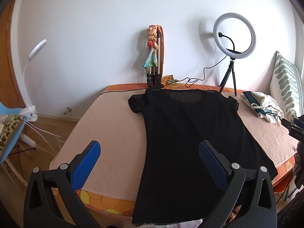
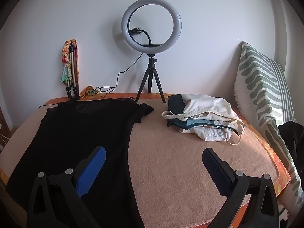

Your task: Fold small clothes

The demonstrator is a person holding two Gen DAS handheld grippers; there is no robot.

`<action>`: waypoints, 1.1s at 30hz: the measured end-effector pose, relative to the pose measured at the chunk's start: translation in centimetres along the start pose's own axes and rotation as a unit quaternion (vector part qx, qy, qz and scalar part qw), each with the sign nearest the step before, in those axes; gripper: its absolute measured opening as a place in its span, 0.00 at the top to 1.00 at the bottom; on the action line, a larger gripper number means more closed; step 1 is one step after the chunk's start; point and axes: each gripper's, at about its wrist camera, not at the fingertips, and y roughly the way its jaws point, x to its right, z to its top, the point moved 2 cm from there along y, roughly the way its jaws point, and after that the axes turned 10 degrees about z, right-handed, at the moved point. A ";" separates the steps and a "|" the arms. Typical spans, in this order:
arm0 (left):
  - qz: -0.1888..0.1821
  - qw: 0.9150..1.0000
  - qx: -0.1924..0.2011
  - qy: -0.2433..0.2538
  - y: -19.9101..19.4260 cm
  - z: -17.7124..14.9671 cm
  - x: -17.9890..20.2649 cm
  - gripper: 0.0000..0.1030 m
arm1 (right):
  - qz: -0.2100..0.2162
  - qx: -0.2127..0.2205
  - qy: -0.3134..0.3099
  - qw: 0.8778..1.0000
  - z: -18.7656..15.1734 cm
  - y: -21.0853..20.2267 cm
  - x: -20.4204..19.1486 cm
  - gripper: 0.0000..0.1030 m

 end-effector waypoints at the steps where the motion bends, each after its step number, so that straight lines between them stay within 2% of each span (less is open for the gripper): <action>1: 0.001 1.000 0.000 0.000 0.0 0.0 0.0 0.00 | -0.001 0.000 0.000 1.000 0.0 0.0 0.0 0.00; 33: -0.004 1.000 0.001 -0.002 0.0 -0.3 -0.2 0.00 | 0.000 0.012 -0.003 1.000 0.1 -0.1 -0.4 0.00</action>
